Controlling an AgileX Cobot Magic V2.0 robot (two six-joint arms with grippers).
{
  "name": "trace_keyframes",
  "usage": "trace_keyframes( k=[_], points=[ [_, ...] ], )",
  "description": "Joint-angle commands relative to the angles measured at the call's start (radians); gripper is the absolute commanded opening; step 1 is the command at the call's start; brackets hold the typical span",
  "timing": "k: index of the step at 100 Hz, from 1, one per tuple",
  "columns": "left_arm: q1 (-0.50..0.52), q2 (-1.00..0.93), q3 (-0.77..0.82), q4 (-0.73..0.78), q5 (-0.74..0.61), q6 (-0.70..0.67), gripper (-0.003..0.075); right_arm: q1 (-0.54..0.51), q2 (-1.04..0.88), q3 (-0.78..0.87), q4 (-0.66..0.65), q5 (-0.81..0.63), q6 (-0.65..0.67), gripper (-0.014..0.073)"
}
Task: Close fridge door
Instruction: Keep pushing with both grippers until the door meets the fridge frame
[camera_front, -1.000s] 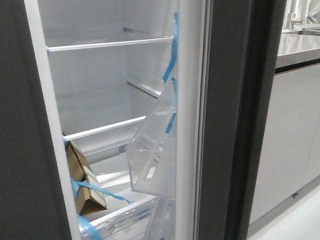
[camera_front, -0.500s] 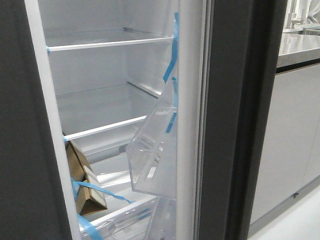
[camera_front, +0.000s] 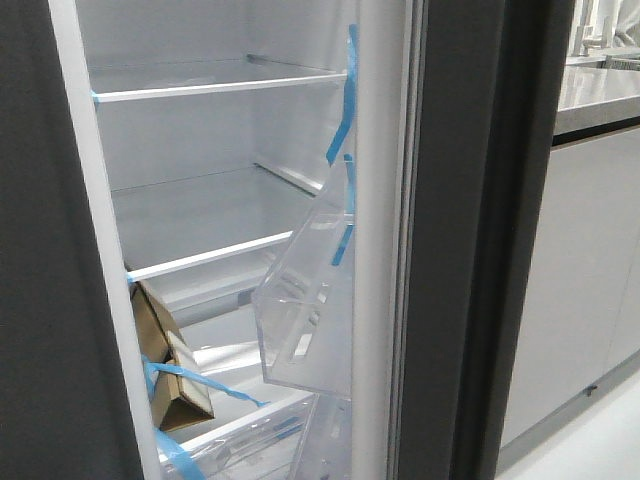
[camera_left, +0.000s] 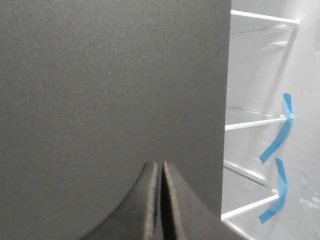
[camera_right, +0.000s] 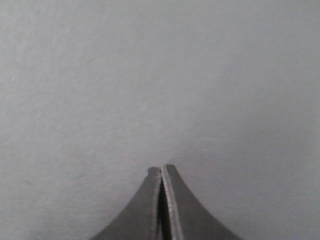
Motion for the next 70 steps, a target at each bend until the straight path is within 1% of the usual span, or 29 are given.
trace_keyframes(
  k=[1, 30, 44, 56, 70],
  points=[
    [0.0, -0.011, 0.035, -0.004, -0.073, -0.004, -0.002, 0.032, 0.005, -0.063, 0.032, 0.001, -0.018, -0.0046],
    [0.0, -0.011, 0.035, -0.004, -0.073, -0.004, -0.002, 0.189, 0.128, -0.198, -0.019, -0.071, -0.018, -0.0046],
    [0.0, -0.011, 0.035, -0.004, -0.073, -0.004, -0.002, 0.286, 0.198, -0.271, -0.067, -0.16, -0.018, -0.0046],
    [0.0, -0.011, 0.035, -0.004, -0.073, -0.004, -0.002, 0.354, 0.265, -0.337, -0.15, -0.231, -0.018, -0.0046],
    [0.0, -0.011, 0.035, -0.004, -0.073, -0.004, -0.002, 0.398, 0.352, -0.418, -0.255, -0.269, -0.018, -0.0046]
  ],
)
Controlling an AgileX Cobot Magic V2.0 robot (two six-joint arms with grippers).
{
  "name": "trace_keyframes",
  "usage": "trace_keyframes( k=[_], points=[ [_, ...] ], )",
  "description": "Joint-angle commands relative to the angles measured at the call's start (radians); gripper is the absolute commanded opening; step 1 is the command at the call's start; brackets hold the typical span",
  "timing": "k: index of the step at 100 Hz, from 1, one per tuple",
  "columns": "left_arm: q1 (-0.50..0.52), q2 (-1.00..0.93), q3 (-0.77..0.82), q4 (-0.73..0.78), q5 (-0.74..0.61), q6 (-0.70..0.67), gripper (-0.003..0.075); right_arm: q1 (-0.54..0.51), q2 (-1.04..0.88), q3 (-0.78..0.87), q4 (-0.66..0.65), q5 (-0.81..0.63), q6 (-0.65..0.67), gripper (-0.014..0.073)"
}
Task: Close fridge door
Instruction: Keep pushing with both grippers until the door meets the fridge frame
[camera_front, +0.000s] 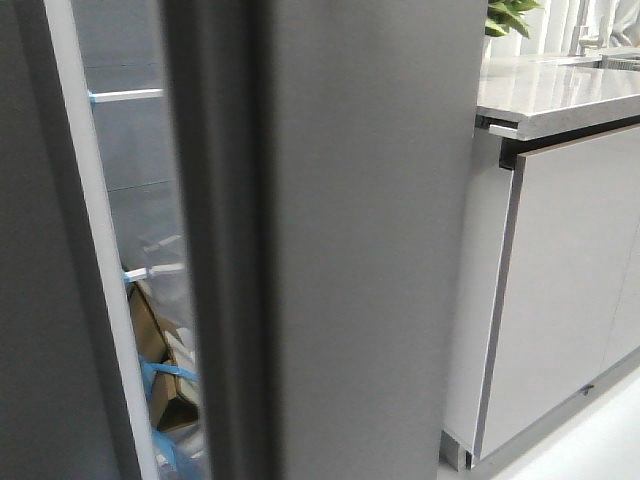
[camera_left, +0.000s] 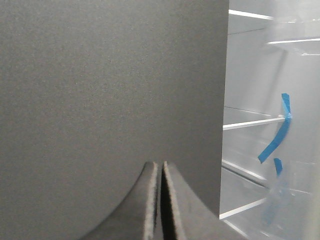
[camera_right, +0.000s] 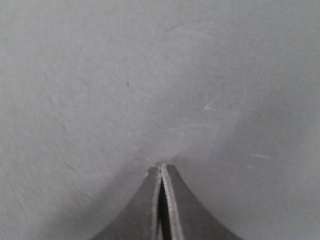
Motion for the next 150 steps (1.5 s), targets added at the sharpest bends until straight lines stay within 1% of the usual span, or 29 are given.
trace_keyframes(
  k=[1, 19, 33, 58, 76, 86, 114, 124, 138, 150],
  points=[
    [0.0, -0.011, 0.035, -0.004, -0.073, -0.004, -0.002, 0.023, 0.023, -0.086, -0.074, -0.067, -0.018, -0.0046],
    [0.0, -0.011, 0.035, -0.004, -0.073, -0.004, -0.002, 0.063, 0.146, -0.198, -0.168, -0.13, -0.018, -0.0046],
    [0.0, -0.011, 0.035, -0.004, -0.073, -0.004, -0.002, 0.077, 0.251, -0.31, -0.232, -0.141, -0.018, -0.0046],
    [0.0, -0.011, 0.035, -0.004, -0.073, -0.004, -0.002, 0.077, 0.441, -0.532, -0.246, -0.137, -0.018, -0.0046],
    [0.0, -0.011, 0.035, -0.004, -0.073, -0.004, -0.002, 0.077, 0.534, -0.651, -0.255, -0.062, -0.018, -0.0046],
    [0.0, -0.011, 0.035, -0.004, -0.073, -0.004, -0.002, 0.078, 0.542, -0.662, -0.255, -0.031, -0.018, -0.0046],
    [0.0, -0.011, 0.035, -0.004, -0.073, -0.004, -0.002, 0.078, 0.538, -0.662, -0.261, -0.024, -0.018, -0.0046],
    [0.0, -0.011, 0.035, -0.004, -0.073, -0.004, -0.002, 0.064, 0.514, -0.656, -0.27, 0.01, -0.018, -0.0046],
    [0.0, -0.011, 0.035, -0.004, -0.073, -0.004, -0.002, 0.045, 0.433, -0.584, -0.315, 0.004, -0.018, -0.0046],
    [0.0, -0.011, 0.035, -0.004, -0.073, -0.004, -0.002, 0.014, 0.32, -0.451, -0.346, -0.023, -0.018, -0.0046]
  ],
)
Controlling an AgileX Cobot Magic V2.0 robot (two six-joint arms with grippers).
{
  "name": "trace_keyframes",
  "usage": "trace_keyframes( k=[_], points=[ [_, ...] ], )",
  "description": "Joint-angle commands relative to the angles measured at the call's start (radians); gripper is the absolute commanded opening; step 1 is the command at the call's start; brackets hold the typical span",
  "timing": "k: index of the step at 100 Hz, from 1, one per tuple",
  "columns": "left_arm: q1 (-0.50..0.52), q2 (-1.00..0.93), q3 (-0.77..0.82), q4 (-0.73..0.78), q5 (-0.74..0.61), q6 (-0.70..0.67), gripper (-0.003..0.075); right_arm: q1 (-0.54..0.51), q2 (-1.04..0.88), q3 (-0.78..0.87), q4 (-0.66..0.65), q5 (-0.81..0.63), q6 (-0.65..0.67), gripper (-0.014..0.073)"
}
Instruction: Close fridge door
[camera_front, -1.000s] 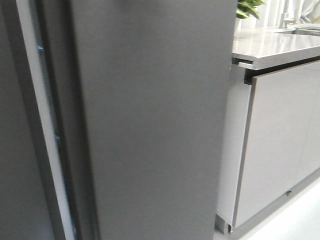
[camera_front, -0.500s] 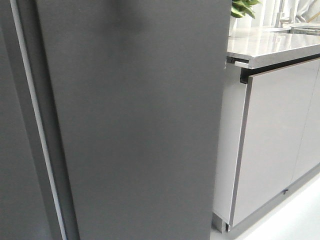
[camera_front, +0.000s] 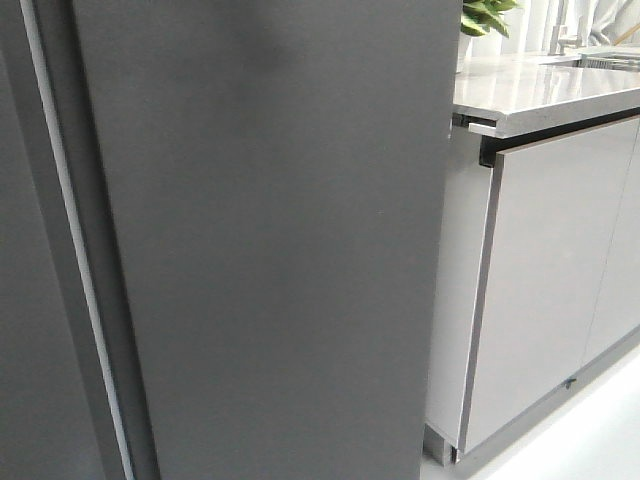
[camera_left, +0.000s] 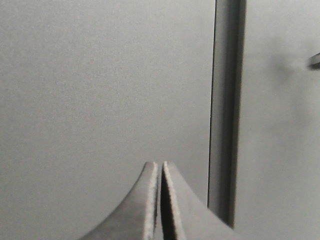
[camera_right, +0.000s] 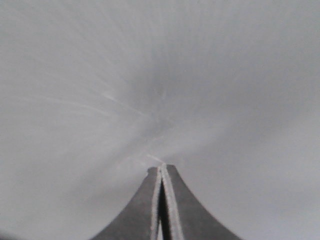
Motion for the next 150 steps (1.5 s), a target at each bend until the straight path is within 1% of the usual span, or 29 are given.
trace_keyframes(
  k=[1, 10, 23, 36, 46, 57, 67, 74, 83, 91, 97, 108, 116, 121, 130, 138, 150],
  points=[
    [0.0, -0.011, 0.035, -0.004, -0.073, -0.004, -0.002, -0.032, -0.16, 0.069, -0.025, -0.078, -0.011, -0.0046],
    [0.0, -0.011, 0.035, -0.004, -0.073, -0.004, -0.002, -0.065, -0.27, 0.214, -0.04, -0.119, -0.011, -0.0046],
    [0.0, -0.011, 0.035, -0.004, -0.073, -0.004, -0.002, -0.114, -0.453, 0.431, -0.123, -0.179, -0.011, -0.0046],
    [0.0, -0.011, 0.035, -0.004, -0.073, -0.004, -0.002, -0.162, -0.648, 0.665, -0.162, -0.267, -0.011, -0.0046],
    [0.0, -0.011, 0.035, -0.004, -0.073, -0.004, -0.002, -0.211, -0.829, 0.842, -0.18, -0.32, -0.011, -0.0046],
    [0.0, -0.011, 0.035, -0.004, -0.073, -0.004, -0.002, -0.27, -1.022, 1.043, -0.19, -0.337, -0.015, -0.0046],
    [0.0, -0.011, 0.035, -0.004, -0.073, -0.004, -0.002, -0.329, -1.229, 1.221, -0.19, -0.395, -0.02, -0.0046],
    [0.0, -0.011, 0.035, -0.004, -0.073, -0.004, -0.002, -0.349, -1.374, 1.342, -0.19, -0.426, -0.02, -0.0046],
    [0.0, -0.011, 0.035, -0.004, -0.073, -0.004, -0.002, -0.354, -1.574, 1.477, -0.217, -0.428, -0.02, -0.0046],
    [0.0, -0.011, 0.035, -0.004, -0.073, -0.004, -0.002, -0.354, -1.728, 1.567, -0.333, -0.391, -0.02, -0.0046],
    [0.0, -0.011, 0.035, -0.004, -0.073, -0.004, -0.002, -0.354, -1.825, 1.617, -0.385, -0.347, -0.02, -0.0046],
    [0.0, -0.011, 0.035, -0.004, -0.073, -0.004, -0.002, -0.37, -1.902, 1.668, -0.483, -0.269, -0.02, -0.0046],
    [0.0, -0.011, 0.035, -0.004, -0.073, -0.004, -0.002, -0.411, -1.906, 1.691, -0.538, -0.225, -0.02, -0.0046],
    [0.0, -0.011, 0.035, -0.004, -0.073, -0.004, -0.002, -0.441, -1.906, 1.705, -0.549, -0.213, -0.016, -0.0046],
    [0.0, -0.011, 0.035, -0.004, -0.073, -0.004, -0.002, -0.479, -1.906, 1.736, -0.597, -0.217, 0.03, -0.0046],
    [0.0, -0.011, 0.035, -0.004, -0.073, -0.004, -0.002, -0.482, -1.906, 1.771, -0.657, -0.226, 0.083, -0.0046],
    [0.0, -0.011, 0.035, -0.004, -0.073, -0.004, -0.002, -0.482, -1.906, 1.834, -0.756, -0.304, 0.24, -0.0046]
  ],
)
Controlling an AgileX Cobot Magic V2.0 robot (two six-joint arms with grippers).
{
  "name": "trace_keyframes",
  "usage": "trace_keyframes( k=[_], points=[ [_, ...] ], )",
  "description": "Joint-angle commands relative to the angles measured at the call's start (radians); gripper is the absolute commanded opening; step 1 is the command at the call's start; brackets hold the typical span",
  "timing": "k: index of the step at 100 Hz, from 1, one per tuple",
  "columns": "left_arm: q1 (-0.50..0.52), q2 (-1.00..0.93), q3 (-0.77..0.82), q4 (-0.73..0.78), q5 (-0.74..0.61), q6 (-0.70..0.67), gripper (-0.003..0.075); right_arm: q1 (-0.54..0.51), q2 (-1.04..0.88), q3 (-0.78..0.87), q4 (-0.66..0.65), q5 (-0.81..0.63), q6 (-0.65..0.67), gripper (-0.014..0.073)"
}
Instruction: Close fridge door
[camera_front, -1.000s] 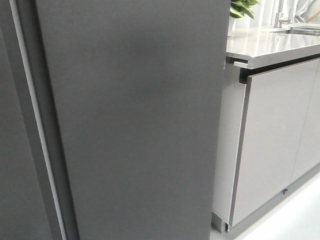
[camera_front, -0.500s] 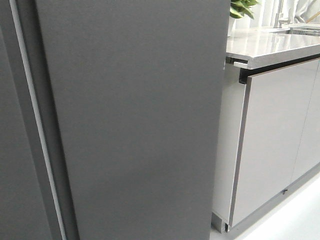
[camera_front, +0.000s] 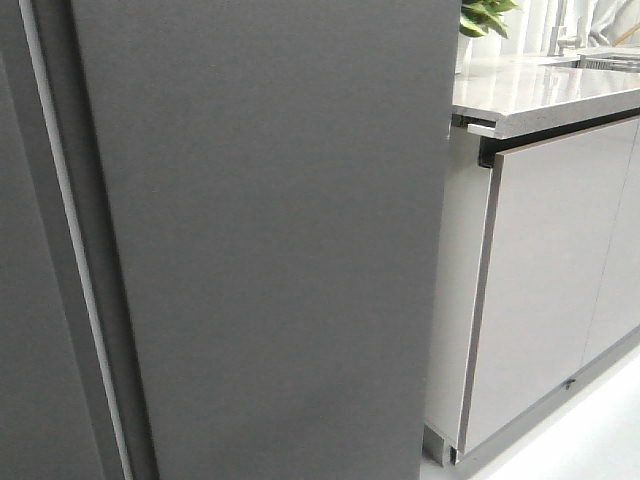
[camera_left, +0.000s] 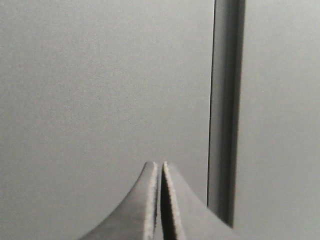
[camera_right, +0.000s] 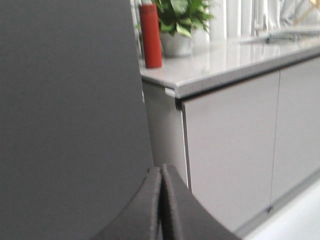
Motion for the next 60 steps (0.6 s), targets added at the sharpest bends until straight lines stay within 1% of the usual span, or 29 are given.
trace_keyframes(
  k=[1, 3, 5, 21, 60],
  points=[
    [0.0, -0.011, 0.035, -0.004, -0.073, -0.004, -0.002, -0.006, 0.01, 0.022, -0.093, -0.144, 0.111, -0.0046],
    [0.0, -0.011, 0.035, -0.004, -0.073, -0.004, -0.002, -0.006, 0.007, 0.029, -0.104, -0.158, 0.123, -0.0046],
    [0.0, -0.011, 0.035, -0.004, -0.073, -0.004, -0.002, -0.006, 0.003, 0.026, -0.109, -0.136, 0.129, -0.0046],
    [0.0, -0.011, 0.035, -0.004, -0.073, -0.004, -0.002, -0.006, -0.043, 0.026, -0.151, -0.123, 0.128, -0.0046],
    [0.0, -0.011, 0.035, -0.004, -0.073, -0.004, -0.002, -0.006, -0.048, 0.026, -0.153, -0.119, 0.128, -0.0046]
  ],
)
